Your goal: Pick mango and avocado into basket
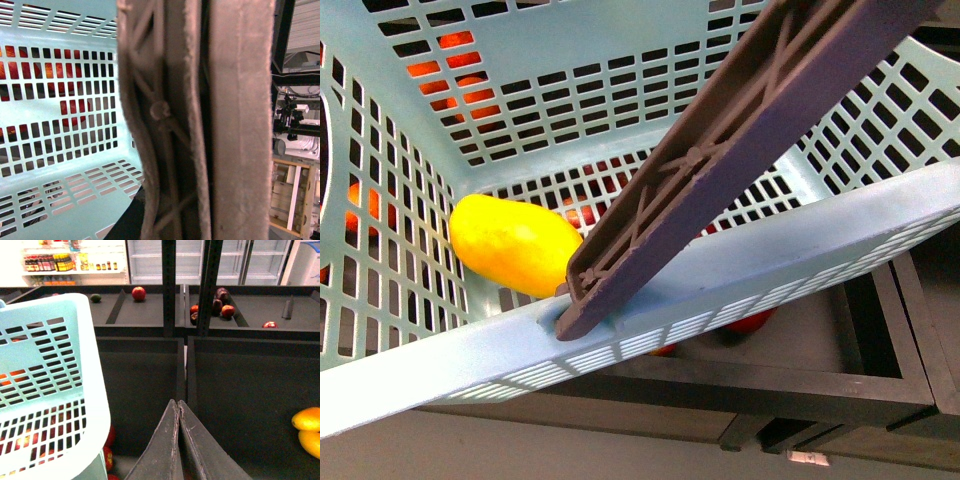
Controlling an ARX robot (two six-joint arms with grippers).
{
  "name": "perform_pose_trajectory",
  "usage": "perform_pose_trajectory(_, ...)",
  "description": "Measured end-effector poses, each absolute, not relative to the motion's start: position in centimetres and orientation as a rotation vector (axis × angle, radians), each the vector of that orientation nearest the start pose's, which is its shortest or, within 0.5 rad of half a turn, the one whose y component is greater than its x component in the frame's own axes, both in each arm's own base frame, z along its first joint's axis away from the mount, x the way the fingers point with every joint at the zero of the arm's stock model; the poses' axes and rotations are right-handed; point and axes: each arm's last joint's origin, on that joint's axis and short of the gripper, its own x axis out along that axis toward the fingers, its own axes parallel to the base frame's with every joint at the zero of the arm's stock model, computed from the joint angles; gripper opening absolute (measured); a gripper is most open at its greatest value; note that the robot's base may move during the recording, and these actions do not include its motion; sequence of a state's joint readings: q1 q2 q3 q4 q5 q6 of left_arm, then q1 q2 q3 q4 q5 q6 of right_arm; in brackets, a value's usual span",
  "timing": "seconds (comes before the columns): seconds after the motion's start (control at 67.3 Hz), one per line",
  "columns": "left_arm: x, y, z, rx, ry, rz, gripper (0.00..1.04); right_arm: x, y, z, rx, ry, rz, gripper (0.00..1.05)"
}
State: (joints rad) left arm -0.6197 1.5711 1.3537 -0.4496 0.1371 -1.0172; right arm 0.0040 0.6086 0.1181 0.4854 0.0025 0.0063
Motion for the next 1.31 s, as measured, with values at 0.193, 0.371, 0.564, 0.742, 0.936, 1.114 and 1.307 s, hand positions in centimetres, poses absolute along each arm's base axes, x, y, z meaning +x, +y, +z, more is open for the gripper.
perform_pose_trajectory(0.193,28.09,-20.55,31.35,-0.770,0.960,-0.322,0.14,13.78,0.04,18.51,0.005,0.006,0.001,0.18)
perform_pose_trajectory(0.371,28.09,-20.55,31.36,-0.770,0.960,-0.323,0.14,13.75,0.04,18.53,0.005,0.003,0.001,0.50)
perform_pose_trajectory(0.564,28.09,-20.55,31.36,-0.770,0.960,-0.322,0.14,13.75,0.04,18.53,0.005,0.003,0.001,0.81)
perform_pose_trajectory(0.742,28.09,-20.55,31.35,-0.771,0.961,-0.323,0.14,13.75,0.04,18.55,0.005,0.002,0.001,0.96)
perform_pose_trajectory(0.936,27.78,-20.96,31.36,-0.767,0.976,-0.348,0.14,13.75,0.01,18.53,0.006,0.004,-0.003,0.96)
perform_pose_trajectory(1.114,27.82,-20.92,31.35,-0.778,0.978,-0.341,0.14,13.75,0.01,18.50,0.005,0.005,-0.002,0.96)
perform_pose_trajectory(1.307,27.99,-20.70,31.42,-0.772,0.961,-0.325,0.14,13.74,0.01,18.51,0.005,0.004,-0.001,0.96)
